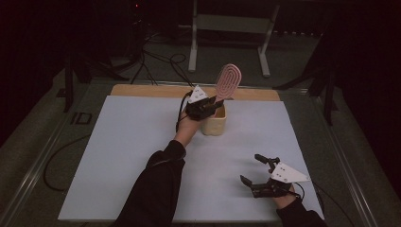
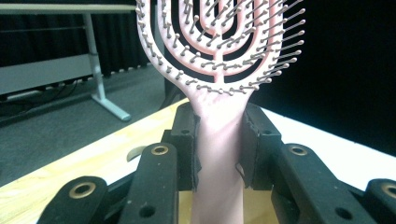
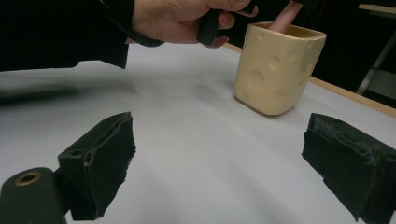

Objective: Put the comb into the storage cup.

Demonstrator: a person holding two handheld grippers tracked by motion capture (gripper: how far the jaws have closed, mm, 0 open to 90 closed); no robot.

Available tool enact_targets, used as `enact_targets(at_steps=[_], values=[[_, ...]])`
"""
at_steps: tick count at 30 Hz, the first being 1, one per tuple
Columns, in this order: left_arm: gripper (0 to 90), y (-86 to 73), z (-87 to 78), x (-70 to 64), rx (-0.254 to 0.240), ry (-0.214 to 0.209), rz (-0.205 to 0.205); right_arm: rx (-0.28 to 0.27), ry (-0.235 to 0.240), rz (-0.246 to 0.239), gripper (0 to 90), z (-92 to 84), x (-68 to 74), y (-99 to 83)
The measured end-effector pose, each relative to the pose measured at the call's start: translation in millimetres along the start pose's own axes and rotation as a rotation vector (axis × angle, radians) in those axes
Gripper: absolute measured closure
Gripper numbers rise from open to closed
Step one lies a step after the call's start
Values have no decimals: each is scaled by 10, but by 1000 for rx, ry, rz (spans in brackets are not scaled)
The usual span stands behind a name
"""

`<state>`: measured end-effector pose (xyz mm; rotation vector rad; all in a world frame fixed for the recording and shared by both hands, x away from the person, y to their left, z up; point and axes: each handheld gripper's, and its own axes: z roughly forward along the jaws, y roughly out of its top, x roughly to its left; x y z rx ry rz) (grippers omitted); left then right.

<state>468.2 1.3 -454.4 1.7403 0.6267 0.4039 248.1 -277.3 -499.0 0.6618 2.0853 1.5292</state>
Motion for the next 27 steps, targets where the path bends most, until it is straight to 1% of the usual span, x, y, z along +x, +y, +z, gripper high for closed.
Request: enact_targets(at_steps=[1,2,3,5,6,7,9,10,11,12,13,14,15,16,17,18,20,21,22,23,24,25,26,27], values=[[700,-1,12,-5,16,4,2,0,0,0,88,1,0,0],[699,-4,19,-8,22,0,2,-1,0,-1,88,1,-1,0],[699,-4,24,-11,35,15,11,-1,1,1,88,1,-1,1],[699,-11,29,-8,38,16,5,-2,1,1,88,0,-1,1],[698,-10,31,-7,47,26,9,-2,1,0,88,0,-1,2],[698,-10,32,-2,49,21,5,-2,1,1,88,0,-1,1],[693,-7,29,-8,47,27,1,-2,0,0,88,-1,-2,1],[657,1,21,-8,35,22,-15,-2,0,-1,88,-1,-4,1],[501,22,29,-7,59,20,-46,-2,0,0,88,-3,-3,2],[354,38,30,-3,77,7,-71,-4,0,0,88,-4,-4,2],[254,42,14,5,69,-39,-70,-5,0,0,88,-4,-5,2],[151,58,8,-8,73,-24,-68,-6,-1,-1,88,-3,-6,2],[107,70,-3,-9,73,-34,-61,-5,-1,-2,88,-4,-6,3],[50,86,-4,-6,85,-37,-68,-5,0,-1,89,-5,-2,5],[1,93,-3,-5,92,-31,-70,-6,0,-5,88,-5,-2,7],[0,100,-12,-4,96,-32,-68,-6,-1,-6,89,-5,-2,8],[0,110,-34,-11,92,-12,-57,-6,-2,-6,89,-7,-2,9],[0,117,-38,-7,97,-26,-64,-6,-2,-6,88,-8,-2,9],[0,123,-46,-12,101,-15,-57,-6,-3,-5,88,-9,-2,10],[0,131,-52,-20,105,-28,-56,-7,-3,-4,88,-9,-4,10],[0,140,-55,-26,118,-22,-50,-8,-4,-3,88,-8,-4,10],[0,145,-64,-34,113,-16,-42,-7,-4,-6,88,-8,-6,10],[0,155,-71,-38,115,-28,-44,-7,-3,-5,88,-8,-5,10],[0,165,-76,-40,122,-26,-44,-7,-3,-5,88,-8,-5,10]])
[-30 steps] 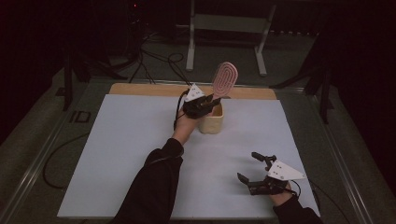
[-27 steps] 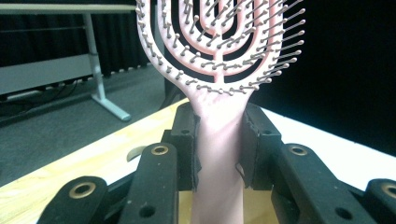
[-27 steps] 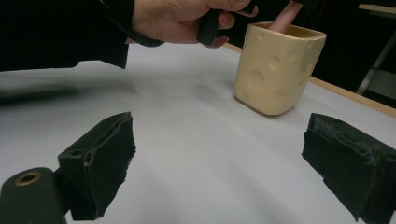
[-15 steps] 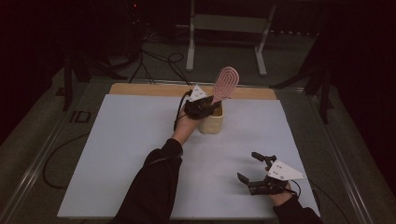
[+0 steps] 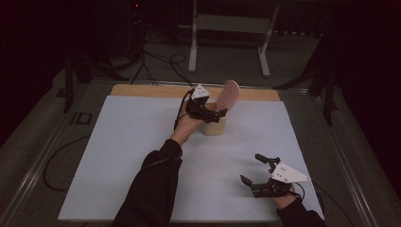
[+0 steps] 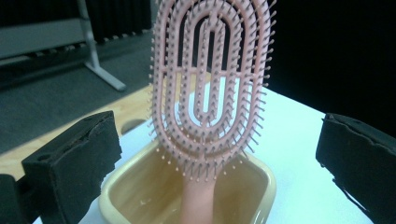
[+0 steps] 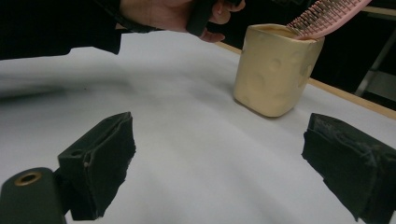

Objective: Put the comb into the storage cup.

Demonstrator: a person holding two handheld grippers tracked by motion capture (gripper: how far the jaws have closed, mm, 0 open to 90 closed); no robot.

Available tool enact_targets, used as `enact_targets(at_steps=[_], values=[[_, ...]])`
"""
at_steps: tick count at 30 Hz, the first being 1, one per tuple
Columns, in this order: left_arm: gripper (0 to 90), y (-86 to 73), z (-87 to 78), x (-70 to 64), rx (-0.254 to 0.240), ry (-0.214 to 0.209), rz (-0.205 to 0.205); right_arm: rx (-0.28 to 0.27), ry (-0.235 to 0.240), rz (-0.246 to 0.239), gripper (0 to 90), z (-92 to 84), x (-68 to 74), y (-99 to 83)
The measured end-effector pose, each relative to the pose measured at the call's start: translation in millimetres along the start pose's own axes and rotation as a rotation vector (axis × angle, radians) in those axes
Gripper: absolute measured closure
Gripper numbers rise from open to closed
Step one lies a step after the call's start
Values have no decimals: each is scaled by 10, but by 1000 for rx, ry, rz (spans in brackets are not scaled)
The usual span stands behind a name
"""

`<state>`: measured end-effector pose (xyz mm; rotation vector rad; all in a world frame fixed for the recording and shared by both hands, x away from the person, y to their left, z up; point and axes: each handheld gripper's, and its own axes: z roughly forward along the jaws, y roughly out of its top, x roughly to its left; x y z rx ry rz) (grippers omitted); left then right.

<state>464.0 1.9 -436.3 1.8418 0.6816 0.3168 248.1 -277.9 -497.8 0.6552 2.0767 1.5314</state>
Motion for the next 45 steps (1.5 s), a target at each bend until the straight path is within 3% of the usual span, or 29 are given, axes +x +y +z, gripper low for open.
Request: enact_targets(at_steps=[9,15,32,45], values=[[0,45,-41,-47,21,-34,28,1,-2,1,88,5,-6,-1],[0,58,-90,-65,25,-34,37,4,-1,1,88,7,-2,-2],[0,47,-360,-59,38,-45,42,9,-3,5,88,10,-7,-8],[0,10,-592,-68,81,-58,58,8,-5,-1,88,11,-2,-1]])
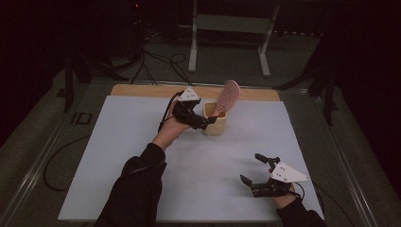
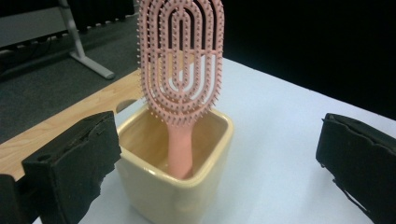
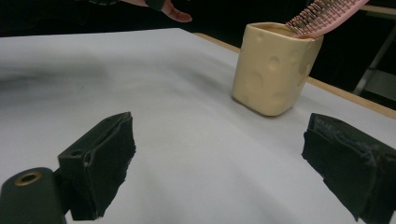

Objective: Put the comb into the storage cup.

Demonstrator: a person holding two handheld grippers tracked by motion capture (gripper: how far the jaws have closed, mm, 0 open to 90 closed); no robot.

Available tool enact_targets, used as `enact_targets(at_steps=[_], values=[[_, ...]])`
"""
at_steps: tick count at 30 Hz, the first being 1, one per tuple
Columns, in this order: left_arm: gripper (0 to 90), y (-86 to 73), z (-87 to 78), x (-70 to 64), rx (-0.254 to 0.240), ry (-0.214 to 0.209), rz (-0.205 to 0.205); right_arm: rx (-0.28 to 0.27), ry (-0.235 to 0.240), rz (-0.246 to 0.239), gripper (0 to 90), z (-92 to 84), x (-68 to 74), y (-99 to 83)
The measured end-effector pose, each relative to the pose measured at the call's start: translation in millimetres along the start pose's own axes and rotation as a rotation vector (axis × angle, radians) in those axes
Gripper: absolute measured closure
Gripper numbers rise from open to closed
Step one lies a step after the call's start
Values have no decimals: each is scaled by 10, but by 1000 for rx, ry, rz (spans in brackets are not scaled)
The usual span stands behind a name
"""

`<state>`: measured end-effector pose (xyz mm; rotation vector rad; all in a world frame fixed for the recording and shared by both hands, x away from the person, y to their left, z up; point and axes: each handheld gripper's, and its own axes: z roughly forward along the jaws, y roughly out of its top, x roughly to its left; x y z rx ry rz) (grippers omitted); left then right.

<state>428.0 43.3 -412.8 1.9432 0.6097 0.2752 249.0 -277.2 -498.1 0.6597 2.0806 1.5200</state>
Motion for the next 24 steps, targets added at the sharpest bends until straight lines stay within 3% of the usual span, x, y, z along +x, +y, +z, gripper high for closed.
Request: enact_targets(at_steps=[24], values=[[0,-322,-642,-64,30,26,15,3,-2,-1,89,10,6,5]])
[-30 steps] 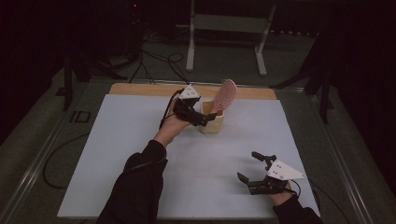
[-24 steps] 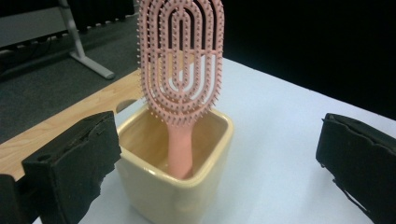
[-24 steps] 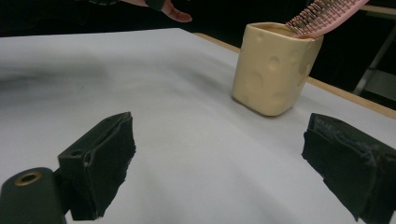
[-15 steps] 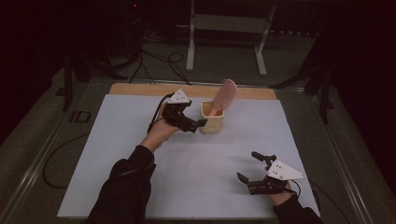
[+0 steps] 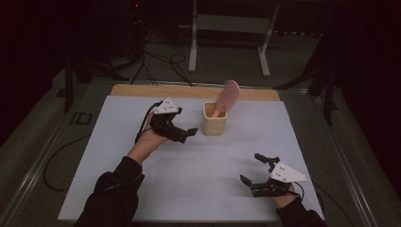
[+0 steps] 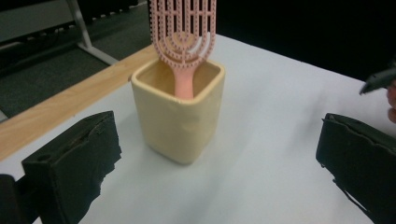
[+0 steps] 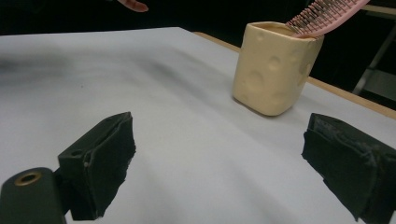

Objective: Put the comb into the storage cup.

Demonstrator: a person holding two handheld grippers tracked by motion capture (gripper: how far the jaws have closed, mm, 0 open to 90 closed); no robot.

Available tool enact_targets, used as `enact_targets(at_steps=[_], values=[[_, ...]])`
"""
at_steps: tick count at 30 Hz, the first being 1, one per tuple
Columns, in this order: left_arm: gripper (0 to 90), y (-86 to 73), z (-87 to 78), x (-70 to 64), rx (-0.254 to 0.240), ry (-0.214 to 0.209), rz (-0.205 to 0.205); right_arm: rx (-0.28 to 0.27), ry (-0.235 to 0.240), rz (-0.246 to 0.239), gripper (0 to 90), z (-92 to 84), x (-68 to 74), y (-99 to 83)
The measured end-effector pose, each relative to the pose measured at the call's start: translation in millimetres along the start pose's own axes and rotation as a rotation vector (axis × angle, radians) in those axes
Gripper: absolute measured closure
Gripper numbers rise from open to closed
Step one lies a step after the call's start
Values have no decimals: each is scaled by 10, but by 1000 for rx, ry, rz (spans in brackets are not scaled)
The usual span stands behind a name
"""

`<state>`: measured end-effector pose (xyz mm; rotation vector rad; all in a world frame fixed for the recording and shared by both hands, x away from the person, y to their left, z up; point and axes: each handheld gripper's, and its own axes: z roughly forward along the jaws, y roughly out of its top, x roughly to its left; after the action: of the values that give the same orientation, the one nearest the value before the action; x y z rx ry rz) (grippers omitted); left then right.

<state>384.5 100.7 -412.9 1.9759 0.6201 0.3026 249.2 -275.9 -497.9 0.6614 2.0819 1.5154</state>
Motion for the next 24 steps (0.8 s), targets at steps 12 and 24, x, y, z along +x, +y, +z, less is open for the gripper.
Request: enact_targets(at_steps=[12,24], values=[[0,-202,-318,-16,12,23,-7,4,0,0,89,10,-5,-1],[0,-422,-607,-88,22,39,-15,5,0,2,88,16,-5,0]])
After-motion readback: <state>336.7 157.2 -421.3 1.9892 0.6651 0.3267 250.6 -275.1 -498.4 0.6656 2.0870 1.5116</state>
